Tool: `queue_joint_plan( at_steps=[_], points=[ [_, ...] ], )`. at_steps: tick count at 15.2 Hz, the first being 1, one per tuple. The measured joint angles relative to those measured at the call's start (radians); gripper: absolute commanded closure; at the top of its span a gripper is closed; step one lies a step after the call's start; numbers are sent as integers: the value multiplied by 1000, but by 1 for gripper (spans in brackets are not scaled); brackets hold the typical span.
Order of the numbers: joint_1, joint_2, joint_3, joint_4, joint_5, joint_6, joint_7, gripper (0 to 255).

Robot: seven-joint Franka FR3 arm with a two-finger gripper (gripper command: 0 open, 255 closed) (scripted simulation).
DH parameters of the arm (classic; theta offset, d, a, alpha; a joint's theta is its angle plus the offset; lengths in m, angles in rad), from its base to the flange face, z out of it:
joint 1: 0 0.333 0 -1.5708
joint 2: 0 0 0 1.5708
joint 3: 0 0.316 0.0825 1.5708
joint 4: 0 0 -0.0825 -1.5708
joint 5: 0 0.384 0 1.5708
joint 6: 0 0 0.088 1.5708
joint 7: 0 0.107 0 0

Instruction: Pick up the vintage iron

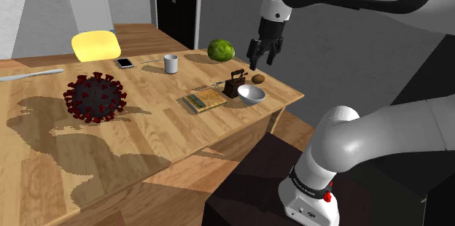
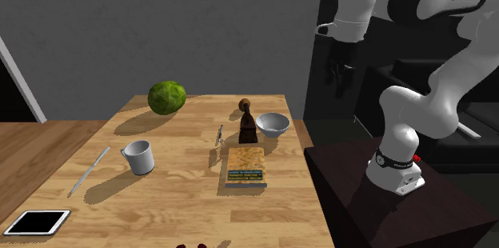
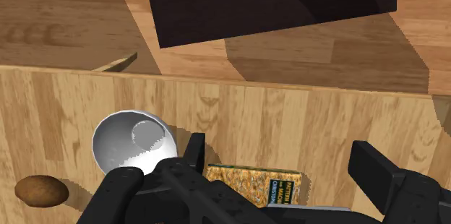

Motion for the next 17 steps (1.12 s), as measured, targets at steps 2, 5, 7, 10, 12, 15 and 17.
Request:
queue_joint_plan(
  at_steps=[2,5,7,10,12,15,17],
  points=[
    [-5,19,0,7,0,9,12,0],
    [-31,124,0,39,2,66,76,0],
    [-51,201,-3,77,2,93,123,0],
    [-81,334,-12,150,3,135,191,0],
    [-101,417,-23,198,3,159,232,0],
    [-129,539,-43,271,5,190,291,0],
    [-144,614,-54,325,9,199,333,0]
  ],
)
